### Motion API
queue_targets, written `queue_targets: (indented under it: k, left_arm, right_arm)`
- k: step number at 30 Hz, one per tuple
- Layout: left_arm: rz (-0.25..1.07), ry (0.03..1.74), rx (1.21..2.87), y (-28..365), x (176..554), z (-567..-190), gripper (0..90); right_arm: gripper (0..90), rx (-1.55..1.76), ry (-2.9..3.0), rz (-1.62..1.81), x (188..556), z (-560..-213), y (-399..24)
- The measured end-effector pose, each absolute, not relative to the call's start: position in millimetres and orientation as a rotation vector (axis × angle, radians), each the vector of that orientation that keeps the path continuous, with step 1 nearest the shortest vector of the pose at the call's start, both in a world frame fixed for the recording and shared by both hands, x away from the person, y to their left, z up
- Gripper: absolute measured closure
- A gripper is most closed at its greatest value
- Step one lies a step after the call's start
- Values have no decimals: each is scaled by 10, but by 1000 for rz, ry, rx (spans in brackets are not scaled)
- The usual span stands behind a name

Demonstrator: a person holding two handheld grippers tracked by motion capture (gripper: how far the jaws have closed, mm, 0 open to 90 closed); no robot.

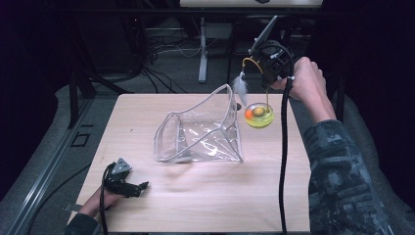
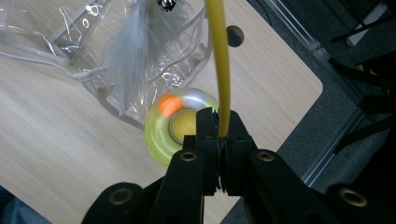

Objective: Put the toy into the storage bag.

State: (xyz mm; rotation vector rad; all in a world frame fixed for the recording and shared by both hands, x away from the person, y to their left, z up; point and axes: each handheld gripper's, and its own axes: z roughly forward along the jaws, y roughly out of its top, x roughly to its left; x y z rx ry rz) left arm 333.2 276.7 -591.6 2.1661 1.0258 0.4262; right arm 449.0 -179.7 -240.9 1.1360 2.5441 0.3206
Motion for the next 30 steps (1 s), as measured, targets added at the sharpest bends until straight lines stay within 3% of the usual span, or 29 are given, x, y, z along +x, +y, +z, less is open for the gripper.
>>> queue_targets:
  k: [30]
  left_arm:
    - [425,1024,2167,2765,3330,-5916,3]
  right_arm:
    - [879,1036,2484,440,4454,-2044,-1392]
